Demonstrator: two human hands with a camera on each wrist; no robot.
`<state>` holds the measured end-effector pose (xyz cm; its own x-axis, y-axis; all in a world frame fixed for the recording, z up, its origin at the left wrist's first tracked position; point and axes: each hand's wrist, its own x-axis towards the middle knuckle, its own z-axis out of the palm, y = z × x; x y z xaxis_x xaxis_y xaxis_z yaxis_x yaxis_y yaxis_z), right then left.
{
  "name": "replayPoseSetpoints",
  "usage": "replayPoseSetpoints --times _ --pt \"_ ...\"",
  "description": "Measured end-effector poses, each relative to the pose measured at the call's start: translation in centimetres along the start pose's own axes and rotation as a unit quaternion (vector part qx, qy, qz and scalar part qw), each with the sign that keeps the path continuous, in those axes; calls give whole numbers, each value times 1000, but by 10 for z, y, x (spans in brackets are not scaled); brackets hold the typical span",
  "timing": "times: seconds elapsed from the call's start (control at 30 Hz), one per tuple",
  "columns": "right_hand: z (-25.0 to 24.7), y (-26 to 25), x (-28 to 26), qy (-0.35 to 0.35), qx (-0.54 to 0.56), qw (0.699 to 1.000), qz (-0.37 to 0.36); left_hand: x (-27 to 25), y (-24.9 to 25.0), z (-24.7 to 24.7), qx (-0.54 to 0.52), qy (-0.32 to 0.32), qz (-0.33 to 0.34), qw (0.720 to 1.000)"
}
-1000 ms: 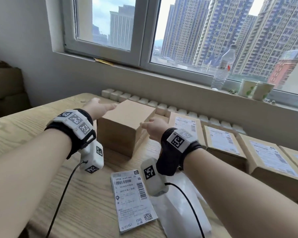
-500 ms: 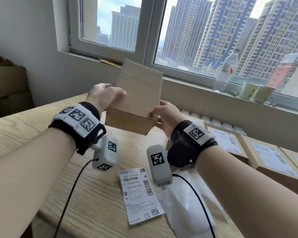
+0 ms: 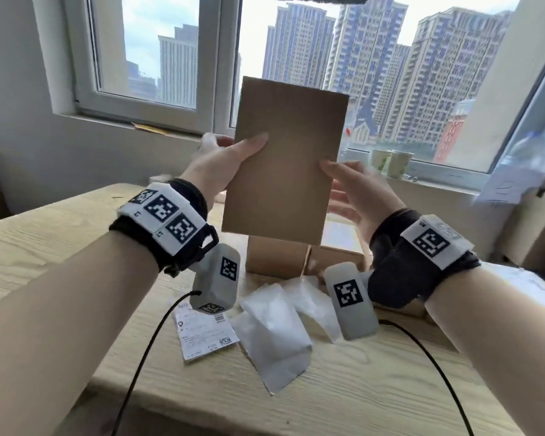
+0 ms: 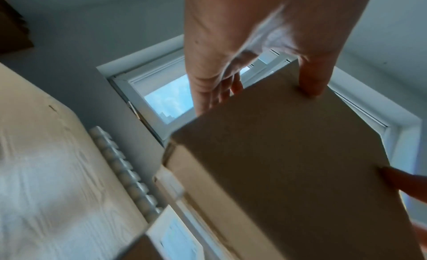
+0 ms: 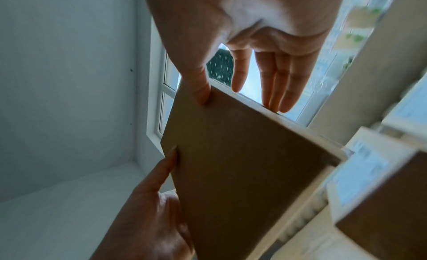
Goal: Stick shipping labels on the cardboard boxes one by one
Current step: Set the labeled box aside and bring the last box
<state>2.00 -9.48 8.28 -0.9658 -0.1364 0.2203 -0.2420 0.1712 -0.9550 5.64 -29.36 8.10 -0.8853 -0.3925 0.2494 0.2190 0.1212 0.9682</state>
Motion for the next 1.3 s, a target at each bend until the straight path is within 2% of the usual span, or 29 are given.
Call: replayPoseSetpoints --times 0.2,0.37,0.63,0.77,0.93,1.07,1.17,1.3 --pt "-94 5 -55 42 -69 997 -8 -49 14 80 63 -109 1 992" --pt "-155 29 -91 67 -97 992 50 -86 1 134 130 -213 -38 968" --pt "-191 90 -121 49 -114 981 152 -125 -40 182 223 -299 -118 920" --pt "-197 107 -123 49 -120 974 186 -129 -53 195 255 -313 -144 903" --pt "-199 117 -120 48 -124 968 215 -131 -59 204 274 -306 -149 899" --pt "-197 124 -116 26 -161 958 236 -132 -63 201 297 -332 -167 880" --pt "-200 121 -108 24 -192 955 226 -123 -58 190 336 -331 -124 873" --pt "-198 95 -87 68 -231 957 160 -94 -40 158 328 -256 -53 908"
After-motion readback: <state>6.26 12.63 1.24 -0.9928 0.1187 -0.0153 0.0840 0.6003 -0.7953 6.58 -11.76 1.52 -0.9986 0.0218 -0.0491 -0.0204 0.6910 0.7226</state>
